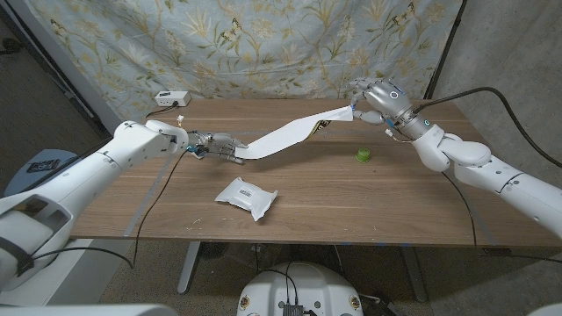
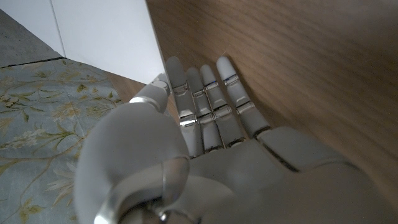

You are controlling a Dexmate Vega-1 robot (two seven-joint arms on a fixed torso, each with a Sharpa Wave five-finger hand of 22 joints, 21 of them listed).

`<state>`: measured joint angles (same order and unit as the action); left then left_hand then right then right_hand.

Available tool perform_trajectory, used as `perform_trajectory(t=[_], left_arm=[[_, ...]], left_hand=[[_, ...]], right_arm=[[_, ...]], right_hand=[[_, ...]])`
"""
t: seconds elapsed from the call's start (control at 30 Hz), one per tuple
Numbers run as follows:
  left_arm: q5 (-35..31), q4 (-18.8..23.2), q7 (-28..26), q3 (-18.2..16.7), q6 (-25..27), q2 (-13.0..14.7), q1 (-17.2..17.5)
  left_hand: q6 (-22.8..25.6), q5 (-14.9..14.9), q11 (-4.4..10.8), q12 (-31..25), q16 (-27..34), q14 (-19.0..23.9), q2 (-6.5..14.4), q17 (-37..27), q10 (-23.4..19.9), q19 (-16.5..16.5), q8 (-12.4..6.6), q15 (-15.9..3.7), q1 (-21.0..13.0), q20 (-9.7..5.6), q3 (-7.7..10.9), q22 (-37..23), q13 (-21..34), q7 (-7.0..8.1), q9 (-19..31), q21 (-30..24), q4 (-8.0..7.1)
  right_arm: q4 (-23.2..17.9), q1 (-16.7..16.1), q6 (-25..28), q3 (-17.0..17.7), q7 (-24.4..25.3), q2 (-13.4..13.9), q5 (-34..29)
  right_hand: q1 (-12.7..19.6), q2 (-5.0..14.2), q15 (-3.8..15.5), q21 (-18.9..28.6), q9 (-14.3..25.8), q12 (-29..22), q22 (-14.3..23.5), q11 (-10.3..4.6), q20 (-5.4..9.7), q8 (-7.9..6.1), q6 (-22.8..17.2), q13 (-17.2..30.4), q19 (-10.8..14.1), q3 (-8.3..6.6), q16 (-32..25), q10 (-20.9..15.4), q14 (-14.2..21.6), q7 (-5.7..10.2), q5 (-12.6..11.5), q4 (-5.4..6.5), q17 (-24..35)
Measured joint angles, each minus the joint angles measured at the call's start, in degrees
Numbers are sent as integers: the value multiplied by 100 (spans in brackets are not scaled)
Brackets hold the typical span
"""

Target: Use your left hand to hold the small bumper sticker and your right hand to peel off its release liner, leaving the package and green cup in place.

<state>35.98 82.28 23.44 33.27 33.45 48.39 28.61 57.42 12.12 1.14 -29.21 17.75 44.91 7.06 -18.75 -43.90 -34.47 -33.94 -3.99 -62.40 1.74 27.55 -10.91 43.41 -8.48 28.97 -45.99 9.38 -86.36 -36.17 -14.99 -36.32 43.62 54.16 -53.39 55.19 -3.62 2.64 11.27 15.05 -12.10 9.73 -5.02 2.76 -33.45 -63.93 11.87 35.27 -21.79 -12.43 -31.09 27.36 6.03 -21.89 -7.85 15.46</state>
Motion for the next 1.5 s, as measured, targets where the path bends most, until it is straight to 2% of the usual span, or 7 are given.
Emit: perform_trajectory(t=[0.67, 1.5], left_arm=[[-5, -130, -5, 1, -7, -64, -15], [108, 139, -191, -208, 86, 229, 267]], left_hand=[[2, 0, 0, 42, 0, 0, 0, -28, -1, 0, 1, 0, 0, 0, 0, 0, -1, 2, -4, -44, 0], [-12, 0, 0, 43, 0, -31, 0, -27, -1, 71, -22, 31, 0, -11, 1, -2, -2, -11, -3, -106, 0]], right_arm=[[21, 40, 7, 56, -47, 124, 7], [-110, 10, 36, 216, -84, 203, 89]], right_hand=[[0, 0, 0, 0, -5, 0, 0, 0, 0, 1, 10, 0, 0, -22, 0, 0, 0, 31, 0, 17, 0], [0, 0, 0, 0, 1, 0, 0, 0, 0, -27, 10, 0, 0, -43, 0, 0, 0, 30, 1, -5, 0]])
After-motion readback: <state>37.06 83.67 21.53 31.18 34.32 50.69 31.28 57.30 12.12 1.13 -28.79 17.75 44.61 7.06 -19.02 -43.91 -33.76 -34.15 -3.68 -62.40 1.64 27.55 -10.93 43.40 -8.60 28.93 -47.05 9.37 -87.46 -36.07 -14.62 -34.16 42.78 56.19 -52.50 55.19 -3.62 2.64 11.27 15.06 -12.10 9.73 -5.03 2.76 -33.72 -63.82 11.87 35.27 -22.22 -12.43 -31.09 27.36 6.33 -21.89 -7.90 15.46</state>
